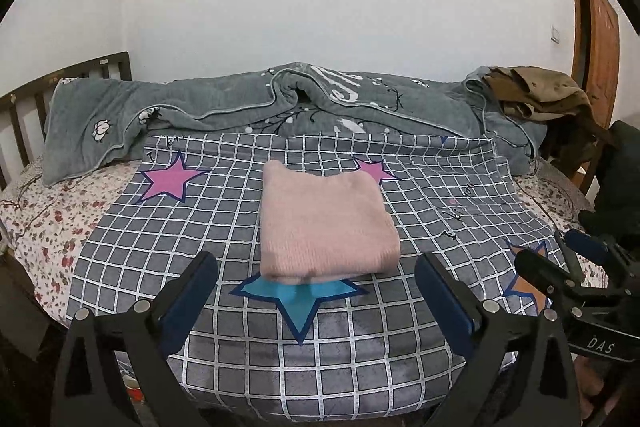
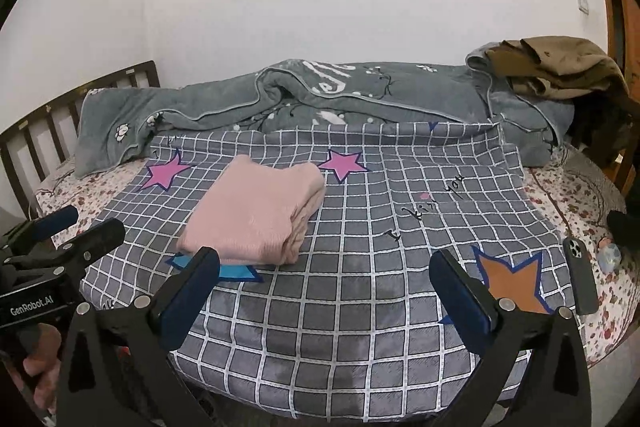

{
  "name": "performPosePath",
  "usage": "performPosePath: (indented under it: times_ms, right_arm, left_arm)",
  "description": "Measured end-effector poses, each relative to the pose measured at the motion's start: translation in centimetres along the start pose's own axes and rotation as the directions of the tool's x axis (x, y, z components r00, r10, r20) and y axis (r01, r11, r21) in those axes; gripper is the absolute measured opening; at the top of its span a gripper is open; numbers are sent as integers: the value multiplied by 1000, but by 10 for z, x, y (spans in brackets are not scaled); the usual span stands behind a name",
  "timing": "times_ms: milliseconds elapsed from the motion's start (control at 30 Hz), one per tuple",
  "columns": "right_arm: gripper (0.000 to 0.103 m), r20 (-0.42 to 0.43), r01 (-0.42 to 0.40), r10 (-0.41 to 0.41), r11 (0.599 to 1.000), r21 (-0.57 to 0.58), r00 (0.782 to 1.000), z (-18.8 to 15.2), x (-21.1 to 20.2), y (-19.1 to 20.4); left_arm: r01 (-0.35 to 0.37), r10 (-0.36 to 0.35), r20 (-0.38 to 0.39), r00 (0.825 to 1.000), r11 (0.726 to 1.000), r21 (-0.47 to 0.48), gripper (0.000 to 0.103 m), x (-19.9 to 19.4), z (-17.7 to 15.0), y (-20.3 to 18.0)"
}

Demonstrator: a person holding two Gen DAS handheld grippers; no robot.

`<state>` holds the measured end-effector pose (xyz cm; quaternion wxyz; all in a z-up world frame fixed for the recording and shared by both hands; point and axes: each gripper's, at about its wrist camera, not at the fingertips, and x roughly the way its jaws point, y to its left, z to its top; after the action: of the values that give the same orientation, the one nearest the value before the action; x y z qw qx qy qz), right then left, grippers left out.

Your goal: Fold small clothes

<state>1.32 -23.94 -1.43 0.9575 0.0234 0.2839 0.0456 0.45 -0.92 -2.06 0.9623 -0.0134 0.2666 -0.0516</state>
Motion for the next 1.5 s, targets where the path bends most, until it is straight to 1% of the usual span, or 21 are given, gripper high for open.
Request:
performPosePath:
  times_ms: [600, 1500]
  right_arm:
    - [103, -2, -2, 2, 1000, 11, 1000, -1, -2, -3]
    - [103, 8, -18, 18, 1000, 15, 1000, 4, -10, 7]
  left_arm:
    - [-8, 8, 6, 1000, 1000, 9, 100, 1, 1, -1]
    - [-10, 10, 11, 1000, 1000, 10, 100, 0, 1, -3]
